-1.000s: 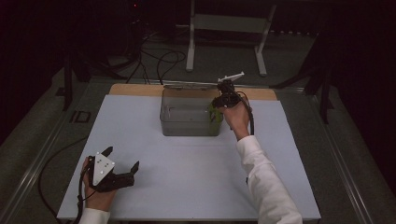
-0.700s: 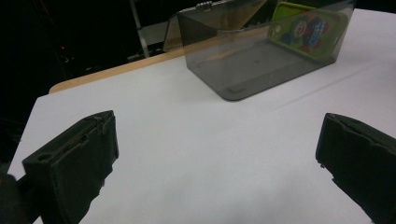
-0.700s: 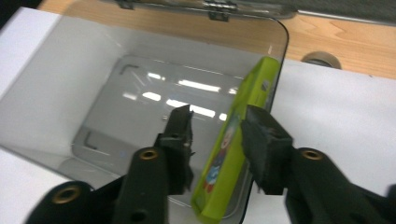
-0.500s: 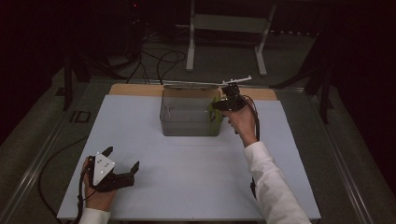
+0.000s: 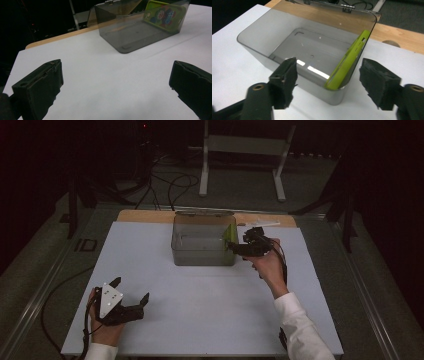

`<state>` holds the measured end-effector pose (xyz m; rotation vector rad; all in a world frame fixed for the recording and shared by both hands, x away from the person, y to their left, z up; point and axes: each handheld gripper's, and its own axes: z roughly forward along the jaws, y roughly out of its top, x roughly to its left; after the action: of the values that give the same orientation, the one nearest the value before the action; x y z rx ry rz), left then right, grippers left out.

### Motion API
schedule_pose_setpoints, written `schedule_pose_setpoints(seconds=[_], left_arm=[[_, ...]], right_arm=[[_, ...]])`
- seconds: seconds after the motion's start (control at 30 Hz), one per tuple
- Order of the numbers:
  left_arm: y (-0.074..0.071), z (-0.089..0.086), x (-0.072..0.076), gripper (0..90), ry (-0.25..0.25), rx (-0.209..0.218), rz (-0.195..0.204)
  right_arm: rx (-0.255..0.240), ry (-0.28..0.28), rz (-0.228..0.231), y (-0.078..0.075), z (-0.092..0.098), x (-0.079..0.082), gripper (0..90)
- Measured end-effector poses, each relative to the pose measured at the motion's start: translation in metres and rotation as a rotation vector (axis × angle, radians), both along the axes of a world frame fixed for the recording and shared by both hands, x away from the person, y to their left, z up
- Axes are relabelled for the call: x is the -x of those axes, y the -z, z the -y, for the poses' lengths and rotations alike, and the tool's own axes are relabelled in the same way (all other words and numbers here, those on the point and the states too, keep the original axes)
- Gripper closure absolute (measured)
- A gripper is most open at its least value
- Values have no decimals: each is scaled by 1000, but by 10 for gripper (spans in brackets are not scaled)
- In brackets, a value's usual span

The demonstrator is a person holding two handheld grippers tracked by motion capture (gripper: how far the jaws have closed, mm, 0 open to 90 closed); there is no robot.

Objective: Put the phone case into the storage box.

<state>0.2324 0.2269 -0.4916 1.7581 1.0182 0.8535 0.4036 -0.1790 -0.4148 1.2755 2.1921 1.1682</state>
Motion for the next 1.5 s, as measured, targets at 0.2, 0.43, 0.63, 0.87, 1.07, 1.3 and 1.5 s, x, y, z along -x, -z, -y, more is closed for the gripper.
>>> schedule_pose_setpoints(seconds=[0.2, 0.43, 0.63, 0.87, 1.07, 1.3, 1.5], left_arm=[[0, -1, 0, 0, -2, 2, -2], [-1, -1, 0, 0, -4, 5, -7], [-2, -1, -1, 0, -3, 10, -6], [-5, -4, 0, 0, -4, 27, -3], [-8, -5, 1, 0, 1, 37, 3], [-11, -7, 2, 0, 15, 52, 10], [-13, -10, 2, 0, 30, 71, 15]], right_arm=[[11, -20, 79, 2, 8, 25, 168], [31, 8, 156, 10, 19, 48, 135], [54, 35, 214, 19, 32, 70, 139], [86, 40, 219, 22, 39, 94, 139], [91, 33, 253, 25, 46, 117, 140], [92, 44, 274, 26, 53, 129, 147], [52, 62, 275, 35, 65, 139, 150]])
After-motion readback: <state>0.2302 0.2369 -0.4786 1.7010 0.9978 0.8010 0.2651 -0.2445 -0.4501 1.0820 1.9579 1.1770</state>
